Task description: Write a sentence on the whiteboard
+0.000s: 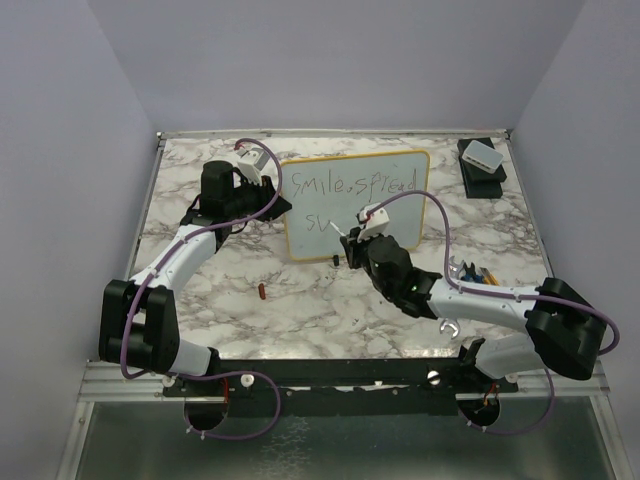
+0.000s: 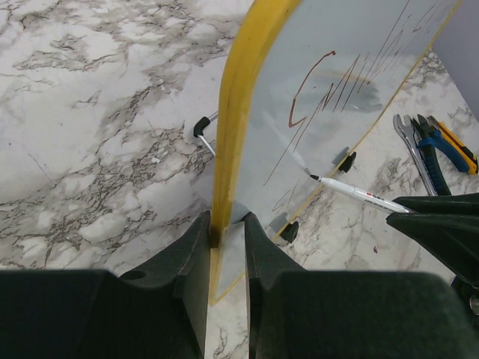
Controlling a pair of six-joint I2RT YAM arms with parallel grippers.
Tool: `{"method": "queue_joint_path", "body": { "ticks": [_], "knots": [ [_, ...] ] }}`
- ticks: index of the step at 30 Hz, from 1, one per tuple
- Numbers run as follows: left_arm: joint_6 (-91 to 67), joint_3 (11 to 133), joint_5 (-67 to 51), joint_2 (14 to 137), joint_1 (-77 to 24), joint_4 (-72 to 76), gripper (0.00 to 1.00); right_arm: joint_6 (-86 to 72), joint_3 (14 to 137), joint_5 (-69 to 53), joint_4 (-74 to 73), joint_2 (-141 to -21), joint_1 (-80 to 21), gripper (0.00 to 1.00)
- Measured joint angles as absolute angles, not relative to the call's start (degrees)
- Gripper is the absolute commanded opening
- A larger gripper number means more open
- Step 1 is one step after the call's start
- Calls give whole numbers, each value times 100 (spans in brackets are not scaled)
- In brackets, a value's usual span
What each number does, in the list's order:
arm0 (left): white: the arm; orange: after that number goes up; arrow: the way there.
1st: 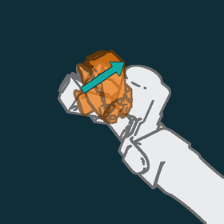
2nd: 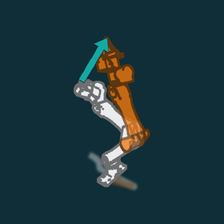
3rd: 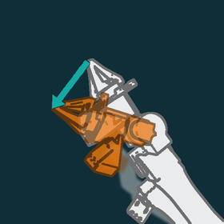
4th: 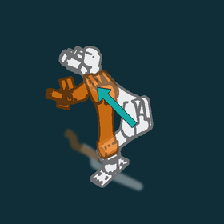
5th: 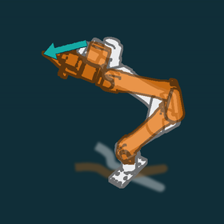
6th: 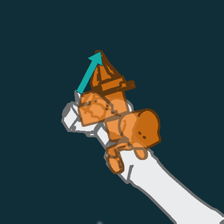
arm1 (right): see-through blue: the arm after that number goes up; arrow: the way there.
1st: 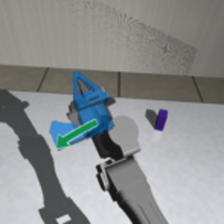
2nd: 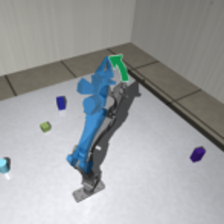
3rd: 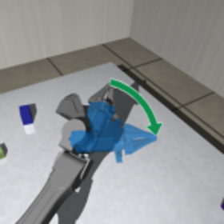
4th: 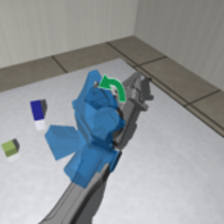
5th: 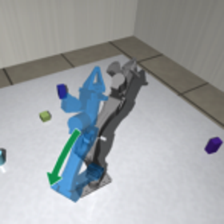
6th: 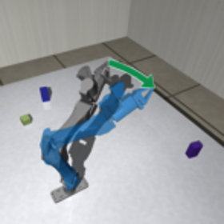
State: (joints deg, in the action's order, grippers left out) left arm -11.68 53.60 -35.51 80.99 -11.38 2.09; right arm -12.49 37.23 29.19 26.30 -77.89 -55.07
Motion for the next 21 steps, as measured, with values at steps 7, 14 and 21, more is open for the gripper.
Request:
{"method": "queue_joint_path", "body": {
  "ticks": [7, 14, 21],
  "knots": [
    [-1168, 5360, -3553, 8099, -1138, 204, 9, -1166, 3859, 2941, 2762, -7791, -5507, 1],
    [-1170, 5360, -3553, 8097, -1138, 204, 9, -1160, 3872, 2976, 2777, -7811, -5507, 1],
    [-1168, 5360, -3553, 8097, -1140, 204, 9, -1380, 3822, 2974, 2707, -7813, -5507, 1]
  ]
}}
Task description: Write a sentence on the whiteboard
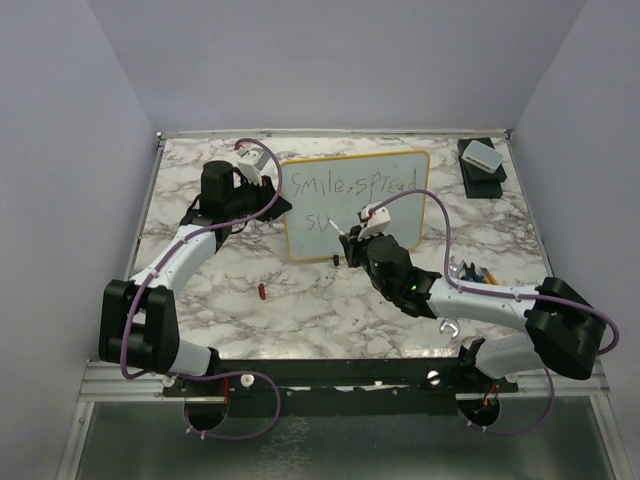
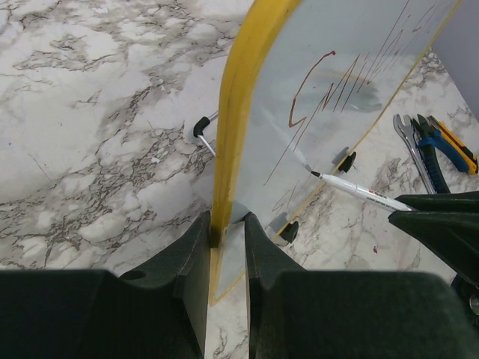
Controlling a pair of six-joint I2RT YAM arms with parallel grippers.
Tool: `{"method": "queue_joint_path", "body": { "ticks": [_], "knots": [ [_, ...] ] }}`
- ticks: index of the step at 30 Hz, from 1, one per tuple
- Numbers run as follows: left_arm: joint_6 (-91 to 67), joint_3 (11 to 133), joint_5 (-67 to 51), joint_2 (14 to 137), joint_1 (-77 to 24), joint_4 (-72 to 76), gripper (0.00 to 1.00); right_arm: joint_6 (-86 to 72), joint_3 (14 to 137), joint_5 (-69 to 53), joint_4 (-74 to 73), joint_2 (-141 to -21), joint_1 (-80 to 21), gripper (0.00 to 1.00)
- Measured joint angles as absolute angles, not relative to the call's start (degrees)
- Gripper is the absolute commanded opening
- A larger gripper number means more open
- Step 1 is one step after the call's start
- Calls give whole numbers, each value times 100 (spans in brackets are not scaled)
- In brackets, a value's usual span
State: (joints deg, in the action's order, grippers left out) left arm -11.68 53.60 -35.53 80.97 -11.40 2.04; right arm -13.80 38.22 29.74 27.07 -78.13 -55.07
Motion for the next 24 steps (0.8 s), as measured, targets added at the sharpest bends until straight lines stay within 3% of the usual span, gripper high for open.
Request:
{"method": "queue_joint_path", "body": {
  "ticks": [24],
  "knots": [
    [-1168, 5360, -3551, 8097, -1140, 204, 9, -1815, 3645, 3000, 2316, -7769, -5509, 1]
  ]
}}
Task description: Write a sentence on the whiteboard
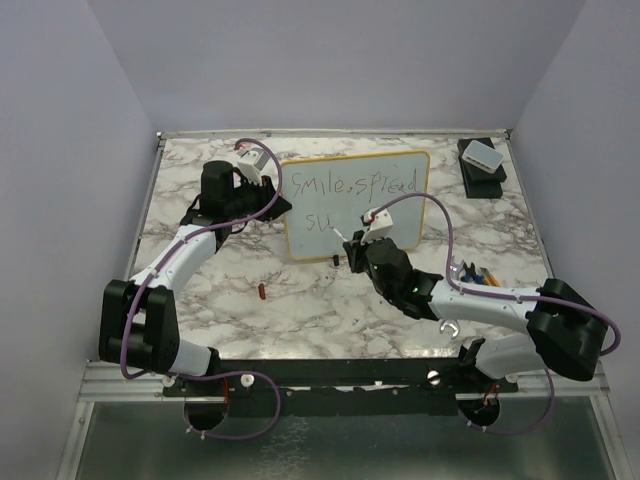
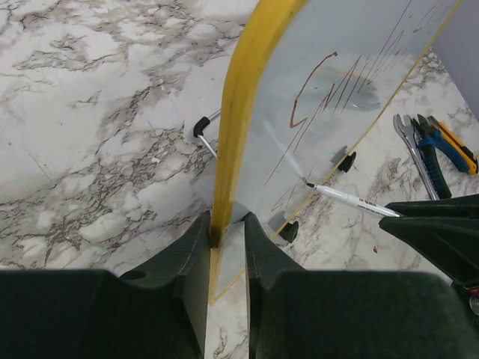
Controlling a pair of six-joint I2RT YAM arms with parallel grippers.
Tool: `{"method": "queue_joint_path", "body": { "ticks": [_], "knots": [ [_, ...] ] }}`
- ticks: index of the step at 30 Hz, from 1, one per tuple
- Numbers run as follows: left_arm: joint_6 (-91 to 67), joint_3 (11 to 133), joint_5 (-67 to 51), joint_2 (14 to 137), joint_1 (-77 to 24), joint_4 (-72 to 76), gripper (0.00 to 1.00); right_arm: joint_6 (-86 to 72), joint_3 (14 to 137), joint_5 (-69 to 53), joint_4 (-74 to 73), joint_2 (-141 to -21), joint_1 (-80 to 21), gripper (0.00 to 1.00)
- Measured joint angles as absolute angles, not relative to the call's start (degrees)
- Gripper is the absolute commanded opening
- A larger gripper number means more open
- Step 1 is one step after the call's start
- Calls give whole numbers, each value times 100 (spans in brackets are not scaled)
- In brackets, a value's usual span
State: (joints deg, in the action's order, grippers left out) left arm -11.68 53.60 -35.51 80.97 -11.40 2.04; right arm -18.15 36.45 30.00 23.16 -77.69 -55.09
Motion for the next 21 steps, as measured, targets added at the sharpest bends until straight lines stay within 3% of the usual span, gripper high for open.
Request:
{"method": "queue_joint_path", "body": {
  "ticks": [13, 21],
  "knots": [
    [-1168, 5360, -3551, 8097, -1140, 202, 9, -1492, 3411, 3037, 2324, -7072, -5507, 1],
    [-1168, 5360, -3551, 8097, -1149, 198, 9, -1194, 3487, 3044, 2534, -7244, -5507, 1]
  ]
}}
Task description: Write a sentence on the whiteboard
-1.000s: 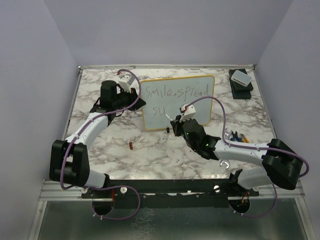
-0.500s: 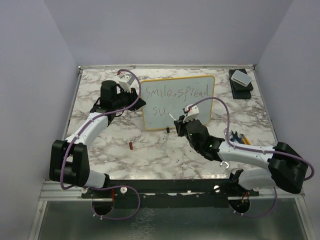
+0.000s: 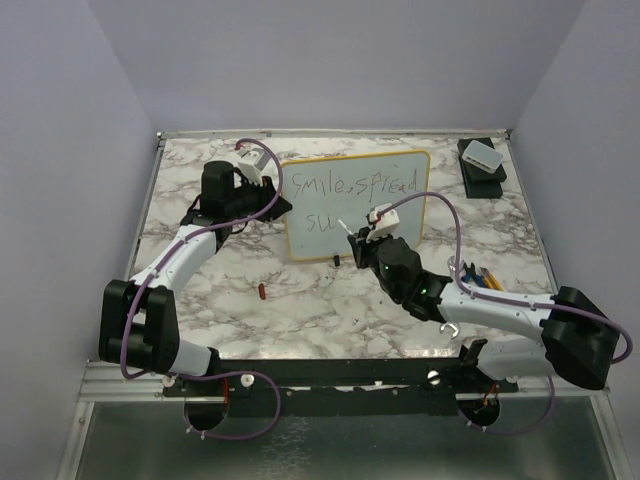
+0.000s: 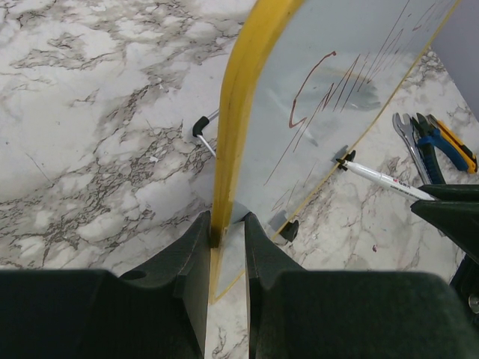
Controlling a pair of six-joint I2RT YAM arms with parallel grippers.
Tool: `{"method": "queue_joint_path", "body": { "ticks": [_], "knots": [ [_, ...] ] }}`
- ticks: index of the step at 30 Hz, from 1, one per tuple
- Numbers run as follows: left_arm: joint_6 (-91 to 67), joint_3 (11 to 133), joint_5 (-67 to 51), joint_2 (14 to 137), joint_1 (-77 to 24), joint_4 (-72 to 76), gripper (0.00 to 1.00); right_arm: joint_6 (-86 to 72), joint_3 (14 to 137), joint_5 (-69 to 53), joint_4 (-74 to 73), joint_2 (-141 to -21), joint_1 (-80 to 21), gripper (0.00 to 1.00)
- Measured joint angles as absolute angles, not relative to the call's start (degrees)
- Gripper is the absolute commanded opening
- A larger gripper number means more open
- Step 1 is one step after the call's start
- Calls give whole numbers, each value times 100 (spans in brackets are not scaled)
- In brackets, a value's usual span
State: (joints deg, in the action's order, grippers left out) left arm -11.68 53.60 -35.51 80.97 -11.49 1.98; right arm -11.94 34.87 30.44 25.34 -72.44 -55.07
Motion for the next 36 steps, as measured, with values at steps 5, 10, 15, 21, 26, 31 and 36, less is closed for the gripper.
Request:
{"method": "queue_joint_path", "body": {
  "ticks": [5, 10, 15, 21, 26, 31, 36],
  "knots": [
    [-1168, 5360, -3551, 8097, -1160, 185, 9, -1055, 3562, 3052, 2703, -7411, -5507, 1],
    [-1168, 5360, -3551, 8095, -1160, 180, 9, -974, 3616, 3096, 2801, -7505, -5507, 1],
    [-1168, 5360, -3548, 8088, -1164, 167, 9, -941, 3618, 3166, 2847, -7620, -5507, 1],
    [-1168, 5360, -3546, 8086, -1164, 163, 9, -1052, 3618, 3179, 2799, -7660, -5507, 1],
    [-1168, 5360, -3546, 8086, -1164, 163, 9, -1291, 3575, 3166, 2646, -7640, -5507, 1],
    [-1168, 5360, -3544, 8086, -1164, 163, 9, -1522, 3446, 3111, 2502, -7629, -5509, 1],
    [-1168, 5360, -3542, 8086, -1164, 161, 9, -1649, 3411, 3070, 2379, -7629, -5509, 1]
  ]
}}
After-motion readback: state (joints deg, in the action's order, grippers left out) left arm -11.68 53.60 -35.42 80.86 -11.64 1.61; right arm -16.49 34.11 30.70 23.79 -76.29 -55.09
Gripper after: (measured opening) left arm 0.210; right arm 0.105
